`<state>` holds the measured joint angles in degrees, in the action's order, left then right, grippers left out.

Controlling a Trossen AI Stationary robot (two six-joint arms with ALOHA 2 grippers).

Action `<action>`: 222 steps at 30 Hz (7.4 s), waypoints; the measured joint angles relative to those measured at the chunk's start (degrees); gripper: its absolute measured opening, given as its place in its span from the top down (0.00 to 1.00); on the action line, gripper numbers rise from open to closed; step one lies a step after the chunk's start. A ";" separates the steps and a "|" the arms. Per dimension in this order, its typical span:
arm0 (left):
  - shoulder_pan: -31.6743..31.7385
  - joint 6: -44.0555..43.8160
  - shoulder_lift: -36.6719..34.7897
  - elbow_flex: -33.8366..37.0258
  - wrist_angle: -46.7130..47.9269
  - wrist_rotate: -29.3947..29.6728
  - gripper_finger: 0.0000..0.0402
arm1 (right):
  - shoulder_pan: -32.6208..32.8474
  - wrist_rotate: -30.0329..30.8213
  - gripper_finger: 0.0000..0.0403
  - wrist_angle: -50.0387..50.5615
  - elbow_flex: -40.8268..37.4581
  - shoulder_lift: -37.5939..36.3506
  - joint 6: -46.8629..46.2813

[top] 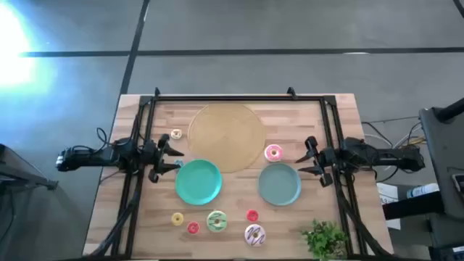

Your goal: Pick & Place donuts

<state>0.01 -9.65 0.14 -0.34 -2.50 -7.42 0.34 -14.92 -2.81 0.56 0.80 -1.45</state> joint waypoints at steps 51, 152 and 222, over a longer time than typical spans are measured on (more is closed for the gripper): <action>0.01 -0.02 0.00 0.00 -0.02 0.01 0.50 | 0.01 0.00 0.69 0.00 0.00 0.00 0.36; 0.02 -0.01 0.06 -0.01 0.02 0.00 0.50 | -14.12 16.18 0.94 24.24 35.80 82.03 -58.77; 0.02 -0.01 0.05 -0.01 0.05 0.00 0.50 | 17.01 25.18 0.50 37.66 53.46 79.48 -28.86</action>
<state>0.03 -9.66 0.19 -0.35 -2.45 -7.42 17.35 10.26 34.85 54.02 80.27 -30.32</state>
